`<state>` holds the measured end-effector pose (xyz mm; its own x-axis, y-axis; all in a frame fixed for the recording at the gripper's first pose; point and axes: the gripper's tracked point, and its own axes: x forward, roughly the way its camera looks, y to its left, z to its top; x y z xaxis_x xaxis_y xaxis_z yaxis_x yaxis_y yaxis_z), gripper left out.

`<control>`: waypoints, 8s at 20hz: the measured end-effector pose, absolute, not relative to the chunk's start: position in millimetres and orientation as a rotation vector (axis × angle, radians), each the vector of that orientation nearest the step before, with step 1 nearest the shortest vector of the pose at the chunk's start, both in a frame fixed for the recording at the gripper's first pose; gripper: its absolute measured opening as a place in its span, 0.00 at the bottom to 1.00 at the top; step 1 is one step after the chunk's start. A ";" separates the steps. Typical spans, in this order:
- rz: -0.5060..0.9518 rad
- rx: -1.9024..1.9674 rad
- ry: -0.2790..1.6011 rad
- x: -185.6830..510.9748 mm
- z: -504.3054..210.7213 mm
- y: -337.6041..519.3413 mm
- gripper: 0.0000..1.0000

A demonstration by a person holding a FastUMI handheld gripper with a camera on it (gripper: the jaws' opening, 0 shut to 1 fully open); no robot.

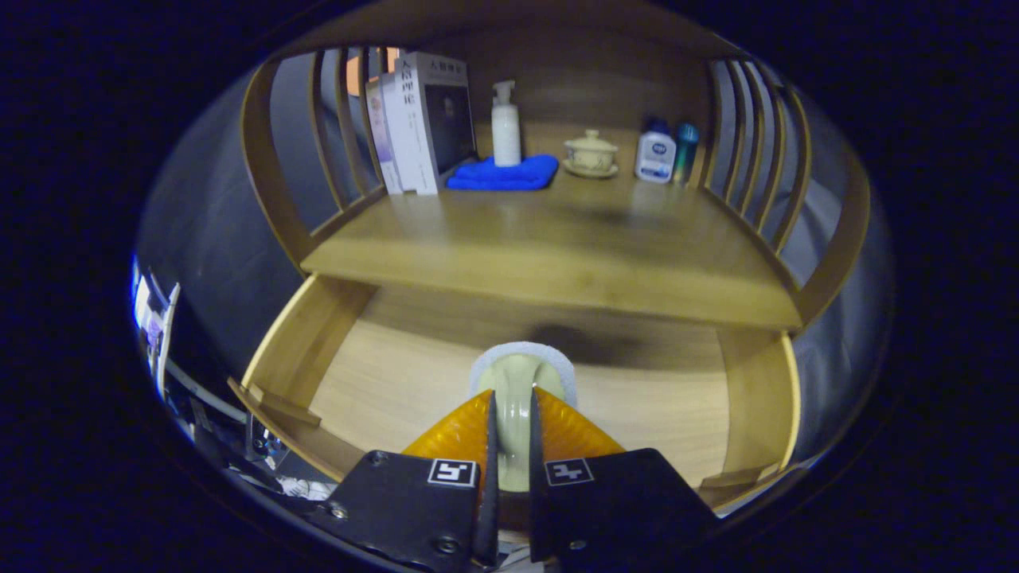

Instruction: Pull open the drawer, take out the items inside it, and place them on the countertop above the cabinet.

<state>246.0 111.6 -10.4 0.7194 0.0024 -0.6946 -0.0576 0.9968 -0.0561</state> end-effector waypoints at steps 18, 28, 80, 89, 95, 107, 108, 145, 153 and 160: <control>-0.001 0.123 0.562 373.4 74.7 106.0 0.18; -0.032 0.101 0.510 416.2 51.3 104.0 0.18; -0.089 0.103 0.128 108.4 -28.8 105.2 0.99; -0.106 0.030 0.197 125.5 -86.1 120.0 0.99; -0.150 0.040 0.171 138.3 -97.5 120.0 0.99; -0.149 0.039 0.091 160.8 -94.8 121.8 1.00; -0.155 0.033 0.088 165.3 -93.6 121.3 1.00; -0.184 0.010 0.222 306.9 -98.2 98.8 1.00; -0.152 0.034 0.270 303.0 -91.7 104.4 1.00; -0.070 -0.054 0.185 262.7 -16.0 115.9 1.00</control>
<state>262.7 115.9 -16.0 0.9806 -0.0748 -0.1814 0.0649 0.9961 -0.0601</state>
